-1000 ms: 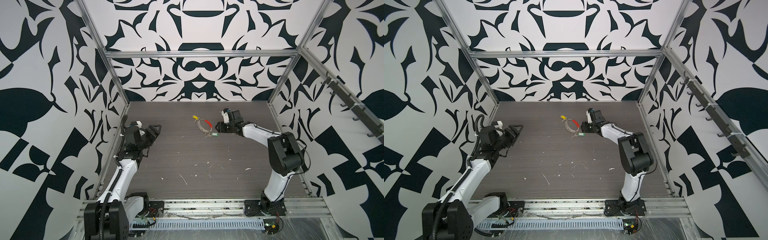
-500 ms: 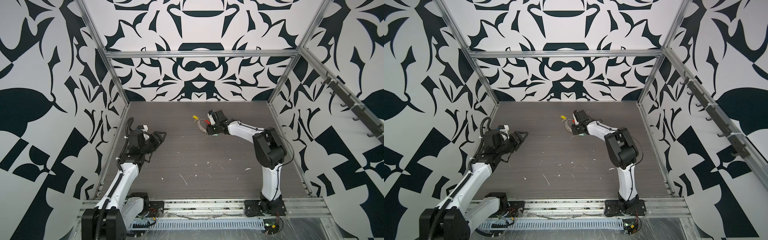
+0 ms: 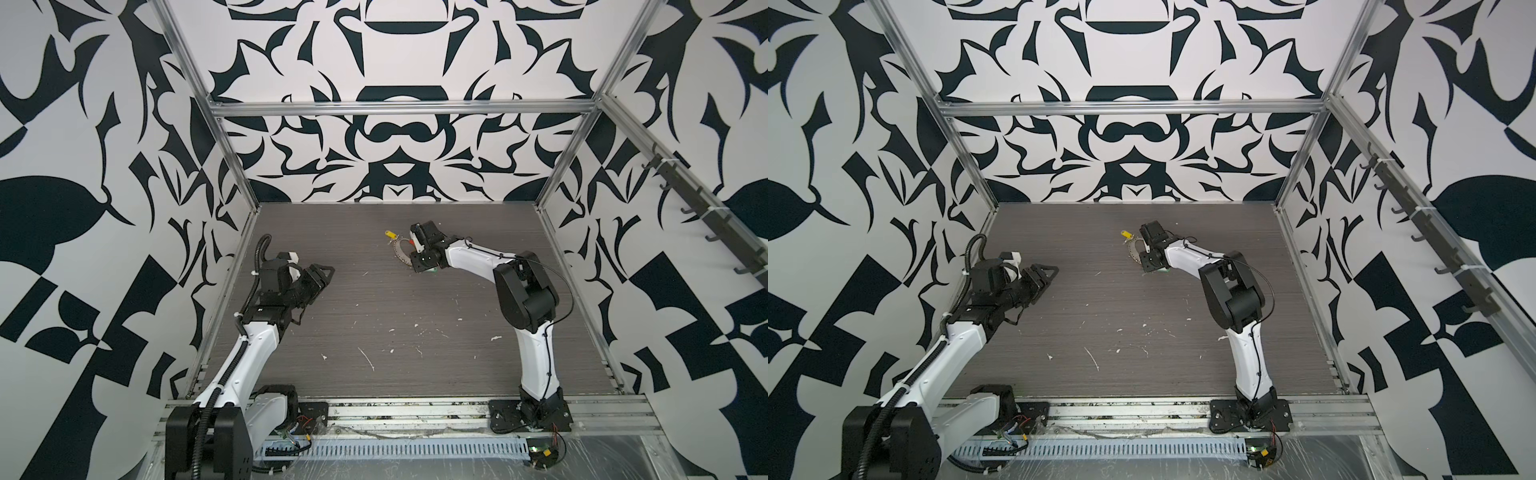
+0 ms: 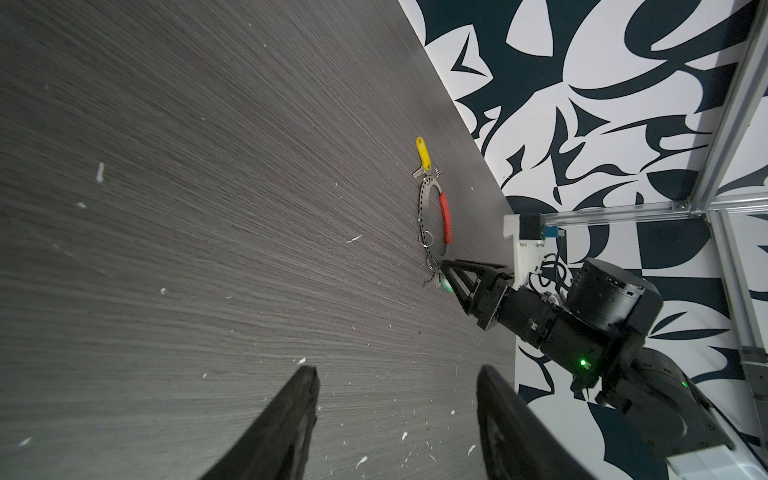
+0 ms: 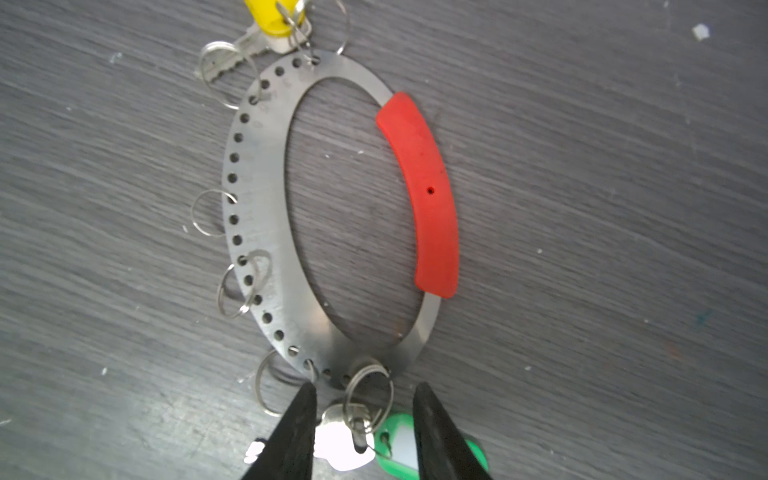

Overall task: Remove the keys from the keyring
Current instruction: 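Close the right gripper on the keyring edge near the green tag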

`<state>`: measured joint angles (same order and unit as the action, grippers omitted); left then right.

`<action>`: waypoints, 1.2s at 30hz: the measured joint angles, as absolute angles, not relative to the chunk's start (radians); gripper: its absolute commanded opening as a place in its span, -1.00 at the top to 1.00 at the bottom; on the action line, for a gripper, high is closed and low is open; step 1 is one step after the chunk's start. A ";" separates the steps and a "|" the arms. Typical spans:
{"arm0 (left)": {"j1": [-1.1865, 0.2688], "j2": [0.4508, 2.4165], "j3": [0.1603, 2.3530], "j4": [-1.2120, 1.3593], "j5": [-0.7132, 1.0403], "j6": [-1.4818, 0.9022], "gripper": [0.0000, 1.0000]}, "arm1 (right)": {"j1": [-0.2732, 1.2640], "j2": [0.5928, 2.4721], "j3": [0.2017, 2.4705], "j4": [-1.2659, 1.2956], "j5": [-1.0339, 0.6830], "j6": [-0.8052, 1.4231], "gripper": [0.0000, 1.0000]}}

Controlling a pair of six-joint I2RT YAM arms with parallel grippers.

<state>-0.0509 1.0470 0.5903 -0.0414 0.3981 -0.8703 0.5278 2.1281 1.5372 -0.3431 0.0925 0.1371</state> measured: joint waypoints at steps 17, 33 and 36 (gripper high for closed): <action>-0.051 1.058 0.590 -0.034 0.417 -0.869 -0.29 | 0.548 2.170 1.591 -0.391 0.209 0.094 0.46; -0.051 1.058 0.588 -0.028 0.425 -0.866 -0.31 | 0.548 2.172 1.591 -0.390 0.223 0.074 0.92; -0.051 1.058 0.588 -0.028 0.427 -0.865 -0.34 | 0.548 2.172 1.586 -0.376 0.218 0.075 1.00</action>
<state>-0.0509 1.0580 0.5884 -0.0284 0.4274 -0.8654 0.5476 2.1715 1.5864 -0.3759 0.2184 0.0746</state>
